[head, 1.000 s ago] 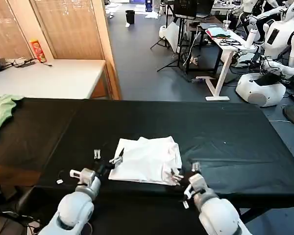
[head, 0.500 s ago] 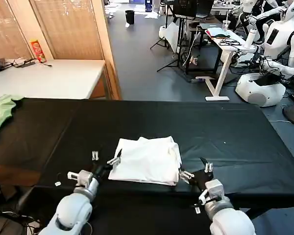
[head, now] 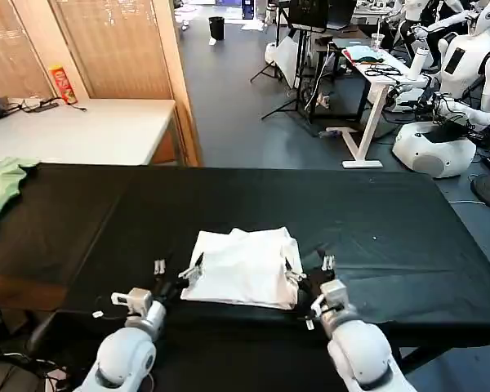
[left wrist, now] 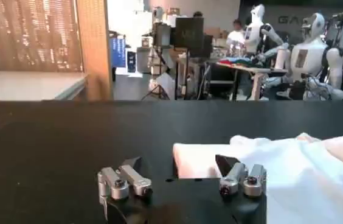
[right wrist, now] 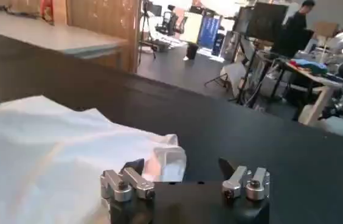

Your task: Fold and organize the clothes.

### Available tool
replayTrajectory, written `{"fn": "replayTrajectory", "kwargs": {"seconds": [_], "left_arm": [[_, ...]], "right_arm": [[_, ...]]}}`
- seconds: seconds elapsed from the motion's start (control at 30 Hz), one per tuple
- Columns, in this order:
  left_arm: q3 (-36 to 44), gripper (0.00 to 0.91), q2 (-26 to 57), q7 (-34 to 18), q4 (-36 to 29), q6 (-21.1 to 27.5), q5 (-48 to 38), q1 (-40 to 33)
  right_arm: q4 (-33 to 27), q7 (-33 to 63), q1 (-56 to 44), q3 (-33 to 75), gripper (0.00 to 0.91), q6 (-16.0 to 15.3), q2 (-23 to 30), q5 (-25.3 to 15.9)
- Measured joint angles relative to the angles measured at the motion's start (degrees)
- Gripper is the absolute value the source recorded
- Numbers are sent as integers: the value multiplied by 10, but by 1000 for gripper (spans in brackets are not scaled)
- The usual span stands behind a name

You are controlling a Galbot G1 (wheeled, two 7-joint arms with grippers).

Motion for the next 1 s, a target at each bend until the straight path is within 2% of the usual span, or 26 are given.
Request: {"fn": "replayTrajectory", "kwargs": {"seconds": [0.27, 0.57, 0.6, 0.63, 0.67, 0.7, 0.8, 1.0], "left_arm": [[2, 878, -12, 1, 4, 4, -11, 0], [-3, 878, -22, 1, 5, 6, -74, 6], [-4, 839, -22, 2, 2, 6, -87, 8], [-5, 761, -22, 3, 0, 7, -98, 9], [-6, 634, -23, 4, -2, 10, -110, 10], [-7, 575, -23, 6, -2, 12, -126, 10], [-14, 536, -29, 14, 1, 25, -167, 8], [-23, 527, -35, 13, 22, 31, -218, 0]], "right_arm": [[-12, 63, -4, 25, 878, 18, 24, -2], [26, 43, -33, 52, 878, 28, 28, 10], [27, 41, -34, 53, 878, 28, 28, 10], [29, 40, -35, 53, 878, 28, 28, 10], [32, 38, -35, 53, 878, 29, 29, 10], [34, 36, -36, 53, 878, 30, 29, 10], [40, 31, -39, 51, 878, 31, 30, 10], [47, 27, -44, 54, 878, 32, 28, 10]]}}
